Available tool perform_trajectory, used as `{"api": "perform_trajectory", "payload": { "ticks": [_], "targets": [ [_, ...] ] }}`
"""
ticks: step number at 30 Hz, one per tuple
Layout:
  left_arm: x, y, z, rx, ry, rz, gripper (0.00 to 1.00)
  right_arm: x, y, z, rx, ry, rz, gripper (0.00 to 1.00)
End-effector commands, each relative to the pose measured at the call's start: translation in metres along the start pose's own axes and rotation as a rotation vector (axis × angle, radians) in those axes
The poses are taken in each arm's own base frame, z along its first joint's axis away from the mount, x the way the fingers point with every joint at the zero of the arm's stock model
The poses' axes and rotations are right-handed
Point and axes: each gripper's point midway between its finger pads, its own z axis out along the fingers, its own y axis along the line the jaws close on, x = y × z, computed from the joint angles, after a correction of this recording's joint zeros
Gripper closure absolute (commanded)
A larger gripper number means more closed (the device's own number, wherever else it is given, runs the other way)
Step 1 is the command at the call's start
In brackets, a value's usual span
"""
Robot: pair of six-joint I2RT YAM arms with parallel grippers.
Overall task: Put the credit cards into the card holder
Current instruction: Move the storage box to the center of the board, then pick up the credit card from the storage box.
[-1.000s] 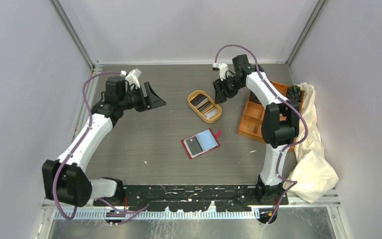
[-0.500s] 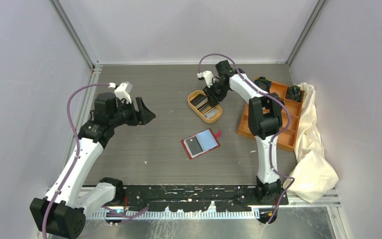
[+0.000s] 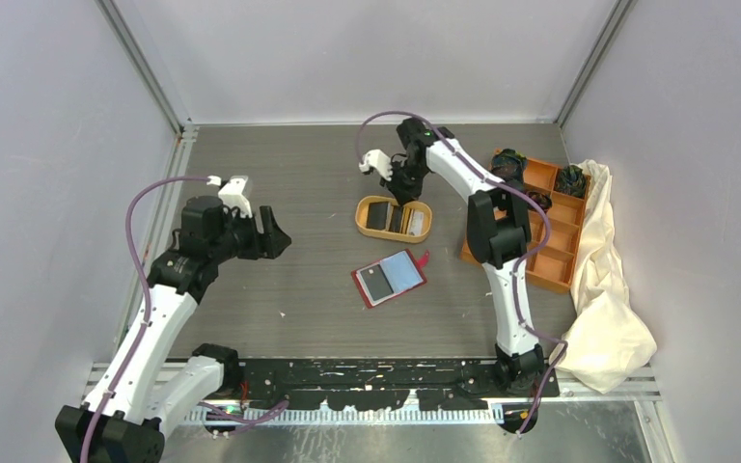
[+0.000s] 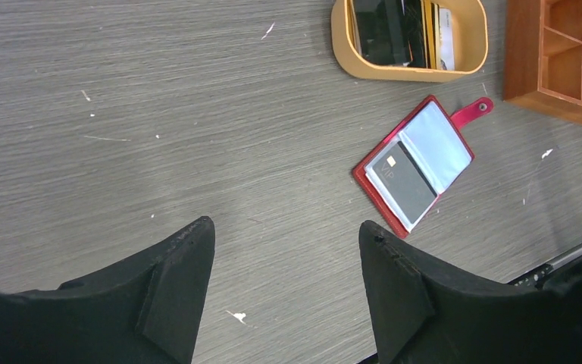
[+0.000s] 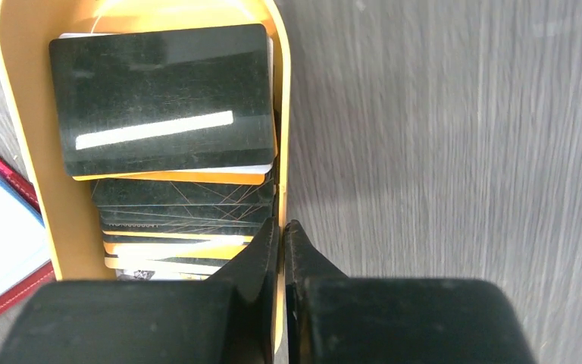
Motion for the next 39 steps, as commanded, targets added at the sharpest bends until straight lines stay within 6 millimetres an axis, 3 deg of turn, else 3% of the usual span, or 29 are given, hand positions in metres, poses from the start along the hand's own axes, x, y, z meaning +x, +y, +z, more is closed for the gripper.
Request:
{"api": "perform_trajectory", "payload": {
  "ticks": [1, 6, 10, 12, 16, 19, 20, 21, 25, 27, 31, 39],
  "targets": [
    [-0.007, 0.003, -0.005, -0.019, -0.037, 0.039, 0.30, -0.042, 0.017, -0.007, -0.076, -0.056, -0.303, 0.96],
    [-0.006, 0.006, -0.005, -0.031, -0.035, 0.046, 0.30, -0.062, 0.022, 0.012, -0.103, -0.038, -0.591, 0.91],
    [-0.004, 0.010, -0.005, -0.049, -0.026, 0.054, 0.30, -0.090, 0.002, 0.023, 0.017, -0.014, -0.649, 0.60],
    [-0.004, 0.010, -0.005, -0.052, -0.026, 0.057, 0.29, -0.105, -0.008, 0.017, 0.085, -0.033, -0.607, 0.54],
    [-0.005, 0.010, -0.007, -0.051, -0.032, 0.062, 0.29, -0.129, -0.032, -0.021, 0.273, -0.091, -0.340, 0.46],
    [-0.006, 0.006, -0.007, -0.029, -0.034, 0.061, 0.29, -0.135, -0.029, -0.062, 0.326, -0.160, -0.136, 0.43],
    [-0.005, 0.003, -0.007, -0.014, -0.033, 0.058, 0.29, -0.130, -0.024, -0.068, 0.316, -0.180, -0.058, 0.38],
    [-0.006, 0.000, -0.007, 0.004, -0.034, 0.056, 0.29, -0.132, -0.021, -0.083, 0.315, -0.221, 0.014, 0.27],
    [-0.006, -0.010, -0.008, 0.060, -0.034, 0.046, 0.28, -0.121, 0.011, -0.106, 0.088, -0.393, 0.346, 0.03],
    [-0.006, -0.011, -0.009, 0.064, -0.037, 0.045, 0.28, -0.125, 0.030, -0.113, -0.115, -0.514, 0.522, 0.01],
    [-0.007, -0.010, -0.010, 0.062, -0.045, 0.042, 0.27, -0.099, 0.050, -0.093, -0.196, -0.476, 0.702, 0.00],
    [-0.005, -0.009, -0.010, 0.061, -0.040, 0.038, 0.27, -0.085, 0.047, -0.047, -0.141, -0.503, 0.944, 0.01]
  ]
}}
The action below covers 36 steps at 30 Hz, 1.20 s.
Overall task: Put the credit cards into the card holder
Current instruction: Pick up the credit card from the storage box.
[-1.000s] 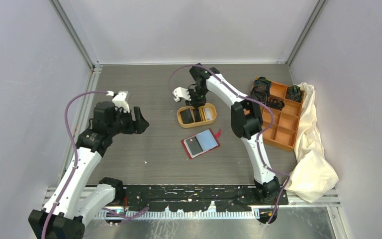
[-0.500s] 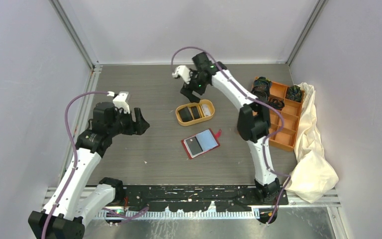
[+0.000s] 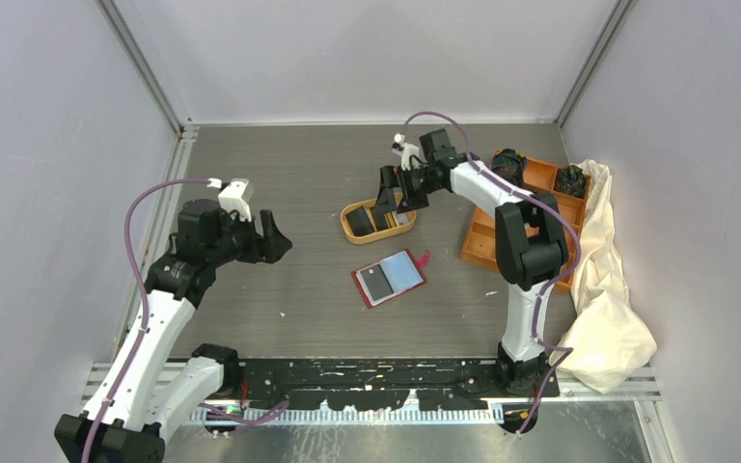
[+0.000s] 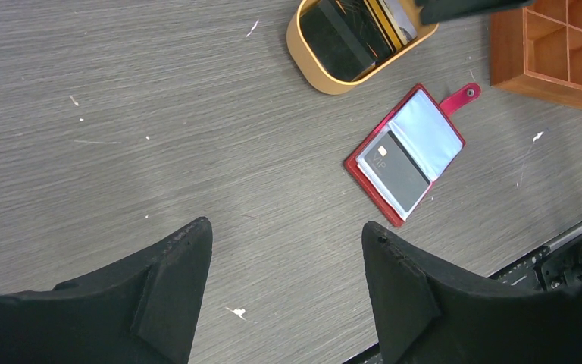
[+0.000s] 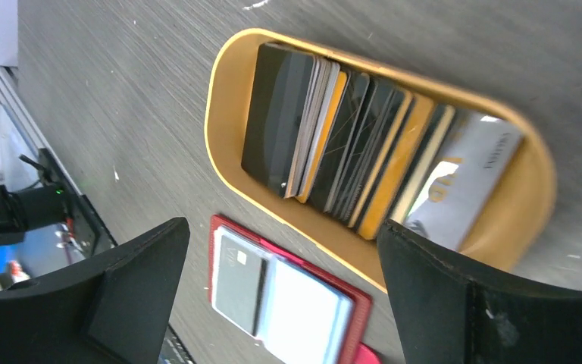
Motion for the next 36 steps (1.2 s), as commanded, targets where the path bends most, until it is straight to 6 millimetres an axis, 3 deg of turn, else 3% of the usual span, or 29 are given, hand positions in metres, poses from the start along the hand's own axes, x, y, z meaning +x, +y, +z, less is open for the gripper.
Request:
{"api": "perform_trajectory", "payload": {
  "ticks": [1, 6, 9, 22, 26, 29, 36],
  "targets": [
    [-0.009, -0.004, -0.002, 0.023, -0.038, 0.002, 0.27, -0.033, 0.018, 0.010, -0.025, -0.116, 0.053, 0.01],
    [-0.009, -0.003, -0.001, 0.022, -0.035, -0.003, 0.27, -0.024, -0.007, 0.026, 0.104, -0.094, 0.085, 0.01],
    [-0.008, -0.003, 0.000, 0.024, -0.031, -0.006, 0.27, -0.021, -0.018, 0.030, 0.171, -0.077, 0.091, 0.07],
    [-0.009, -0.003, 0.000, 0.026, -0.032, -0.010, 0.27, -0.009, -0.036, 0.048, 0.350, -0.022, 0.078, 0.09],
    [-0.008, -0.002, 0.000, 0.027, -0.029, -0.013, 0.27, -0.005, -0.020, 0.057, 0.244, -0.002, 0.115, 0.11],
    [-0.008, -0.002, 0.000, 0.026, -0.028, -0.012, 0.28, -0.007, -0.002, 0.060, 0.138, -0.002, 0.153, 0.19],
    [-0.008, -0.001, 0.001, 0.023, -0.025, -0.014, 0.28, -0.022, 0.025, 0.051, -0.040, -0.043, 0.237, 0.35]
  ]
}}
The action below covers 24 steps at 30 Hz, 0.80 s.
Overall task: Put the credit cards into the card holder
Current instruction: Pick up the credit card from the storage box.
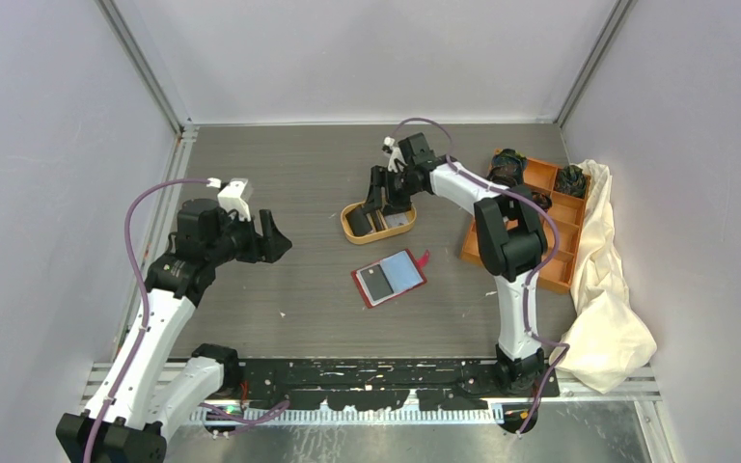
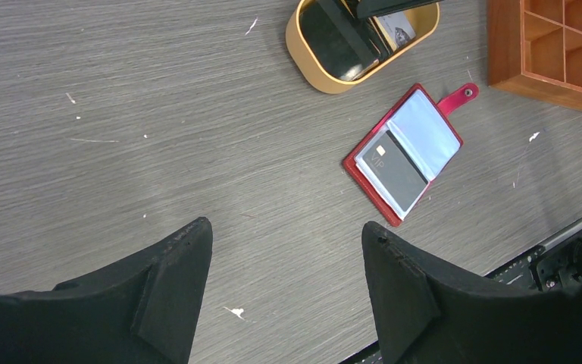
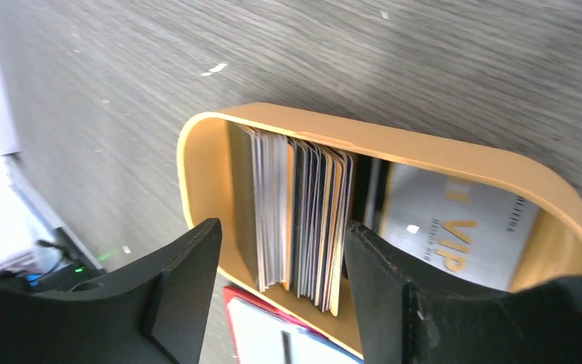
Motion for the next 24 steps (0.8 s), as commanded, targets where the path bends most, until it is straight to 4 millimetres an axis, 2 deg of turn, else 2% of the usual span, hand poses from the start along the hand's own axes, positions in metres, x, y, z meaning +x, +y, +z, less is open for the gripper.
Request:
{"api": "perform_trajectory", "payload": {
  "ticks": [1, 5, 16, 24],
  "targets": [
    [-0.008, -0.003, 0.000, 0.018, -0.029, -0.001, 0.28, -0.020, 0.043, -0.016, -0.211, -0.046, 0.050, 0.36],
    [-0.008, -0.002, 0.001, 0.016, -0.027, -0.004, 0.28, -0.021, 0.047, -0.017, -0.271, -0.046, 0.106, 0.36],
    [-0.007, -0.001, 0.002, 0.014, -0.026, -0.007, 0.28, -0.002, 0.027, 0.013, -0.258, 0.044, 0.207, 0.36],
    [-0.007, -0.001, 0.003, 0.018, -0.022, -0.010, 0.28, 0.003, 0.027, 0.020, -0.276, 0.073, 0.215, 0.35]
  ]
}}
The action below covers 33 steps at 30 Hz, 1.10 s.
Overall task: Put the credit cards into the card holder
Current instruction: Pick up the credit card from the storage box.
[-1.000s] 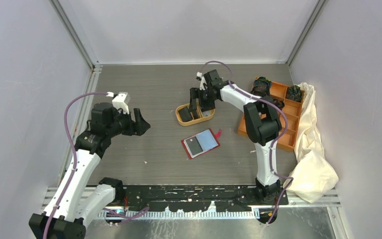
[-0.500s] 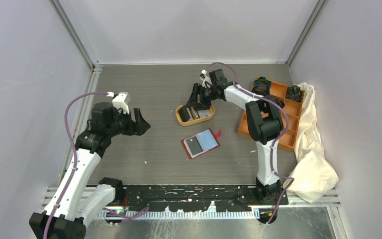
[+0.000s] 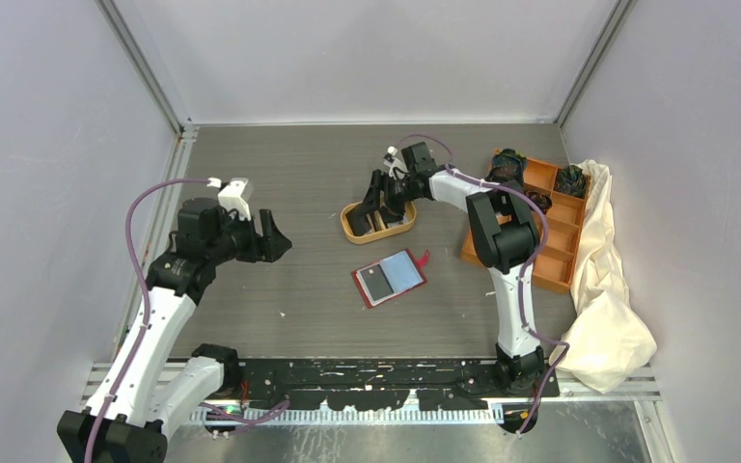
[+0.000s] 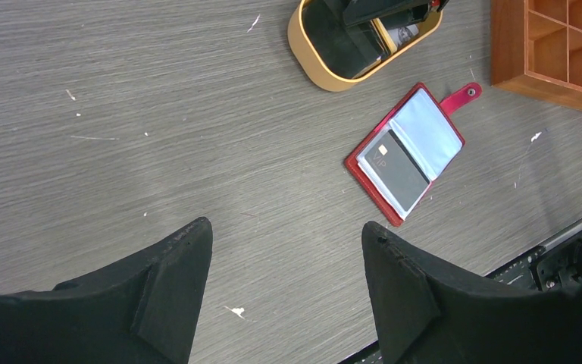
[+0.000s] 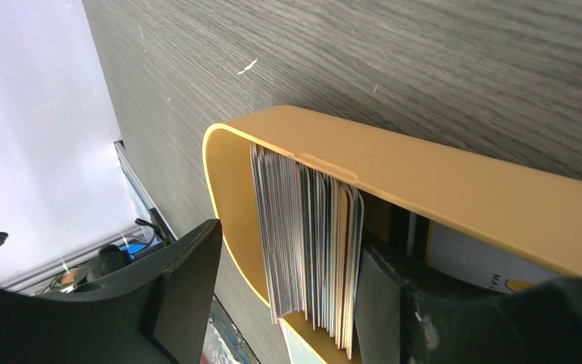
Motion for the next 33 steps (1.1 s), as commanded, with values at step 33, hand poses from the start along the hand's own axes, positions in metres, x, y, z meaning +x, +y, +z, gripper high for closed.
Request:
{"api": "perform_trajectory", "payload": {
  "ticks": [33],
  "targets": [
    [-0.009, -0.002, 0.001, 0.021, -0.031, -0.009, 0.28, -0.041, 0.013, -0.058, -0.031, -0.103, -0.029, 0.68]
  ]
}}
